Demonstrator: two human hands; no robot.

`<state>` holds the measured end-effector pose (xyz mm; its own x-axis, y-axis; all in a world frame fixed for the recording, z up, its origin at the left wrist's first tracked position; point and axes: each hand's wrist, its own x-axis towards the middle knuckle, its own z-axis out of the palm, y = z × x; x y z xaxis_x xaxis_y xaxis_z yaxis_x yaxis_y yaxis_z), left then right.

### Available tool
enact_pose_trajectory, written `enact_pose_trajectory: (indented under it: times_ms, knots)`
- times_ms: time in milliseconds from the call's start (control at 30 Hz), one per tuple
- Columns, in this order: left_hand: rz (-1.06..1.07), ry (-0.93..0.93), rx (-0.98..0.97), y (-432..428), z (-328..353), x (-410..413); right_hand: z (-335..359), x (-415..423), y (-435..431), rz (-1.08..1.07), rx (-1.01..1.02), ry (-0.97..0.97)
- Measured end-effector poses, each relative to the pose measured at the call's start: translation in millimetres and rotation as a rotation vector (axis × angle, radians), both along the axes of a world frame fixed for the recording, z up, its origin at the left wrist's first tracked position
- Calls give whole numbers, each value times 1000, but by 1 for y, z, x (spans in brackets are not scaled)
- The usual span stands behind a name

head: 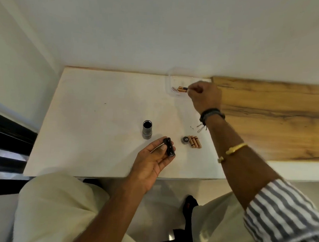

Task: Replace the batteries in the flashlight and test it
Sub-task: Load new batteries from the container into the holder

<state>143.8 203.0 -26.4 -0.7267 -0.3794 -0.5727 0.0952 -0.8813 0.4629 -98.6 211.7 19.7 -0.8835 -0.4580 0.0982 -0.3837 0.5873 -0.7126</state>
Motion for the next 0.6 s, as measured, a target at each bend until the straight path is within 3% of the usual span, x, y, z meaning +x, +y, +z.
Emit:
enact_pose_trajectory:
  times_ms: [300,600]
  knots:
    - [-22,12,10,-5,-9,-9,-12,-61,-61,324,661,237]
    - [-31,17,33,-4,-9,-8,-15,-67,-68,489,719,325]
